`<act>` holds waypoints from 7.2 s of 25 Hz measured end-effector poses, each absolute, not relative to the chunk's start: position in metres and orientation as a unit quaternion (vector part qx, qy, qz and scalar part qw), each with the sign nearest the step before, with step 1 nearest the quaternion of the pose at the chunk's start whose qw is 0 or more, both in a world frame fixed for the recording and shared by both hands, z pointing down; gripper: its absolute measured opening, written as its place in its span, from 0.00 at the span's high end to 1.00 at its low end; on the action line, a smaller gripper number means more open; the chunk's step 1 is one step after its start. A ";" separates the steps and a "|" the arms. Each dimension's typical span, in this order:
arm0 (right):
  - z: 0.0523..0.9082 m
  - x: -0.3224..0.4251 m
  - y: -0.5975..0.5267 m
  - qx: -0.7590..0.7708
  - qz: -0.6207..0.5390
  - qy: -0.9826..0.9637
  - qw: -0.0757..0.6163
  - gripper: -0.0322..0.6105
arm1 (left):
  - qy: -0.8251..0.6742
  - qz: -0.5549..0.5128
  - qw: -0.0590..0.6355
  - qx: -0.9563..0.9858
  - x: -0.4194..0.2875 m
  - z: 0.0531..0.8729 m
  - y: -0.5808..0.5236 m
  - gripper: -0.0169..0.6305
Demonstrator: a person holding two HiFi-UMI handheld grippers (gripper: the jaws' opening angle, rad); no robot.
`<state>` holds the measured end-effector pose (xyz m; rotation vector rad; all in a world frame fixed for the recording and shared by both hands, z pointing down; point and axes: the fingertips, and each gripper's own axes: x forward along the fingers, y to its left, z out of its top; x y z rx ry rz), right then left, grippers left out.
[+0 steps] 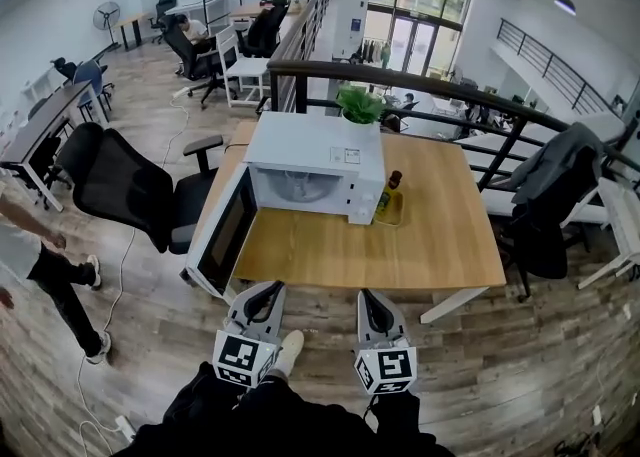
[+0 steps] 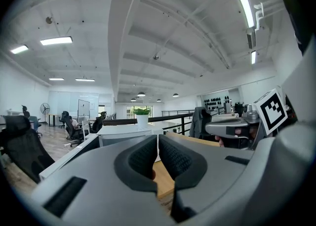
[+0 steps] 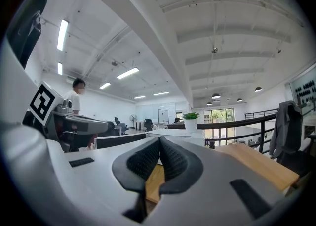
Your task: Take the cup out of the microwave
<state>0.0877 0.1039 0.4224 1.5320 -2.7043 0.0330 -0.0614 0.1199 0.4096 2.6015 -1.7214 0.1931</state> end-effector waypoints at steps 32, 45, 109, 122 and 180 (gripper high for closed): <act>0.507 0.005 -0.188 0.525 0.098 -0.843 0.064 0.93 | -0.508 0.098 0.100 0.850 -0.129 0.507 -0.201 0.93; 0.570 0.002 -0.245 0.543 0.142 -0.823 0.092 0.93 | -0.501 0.123 0.139 0.846 -0.131 0.587 -0.290 0.93; 0.600 0.040 -0.276 0.589 0.176 -0.781 0.111 0.93 | -0.420 0.141 0.147 0.884 -0.094 0.641 -0.353 0.94; 0.569 0.039 -0.253 0.578 0.151 -0.796 0.098 0.93 | -0.435 0.127 0.138 0.881 -0.098 0.610 -0.319 0.94; 0.438 0.132 -0.028 0.449 0.025 -0.893 0.028 0.93 | -0.586 0.058 0.017 0.808 -0.027 0.421 0.007 0.94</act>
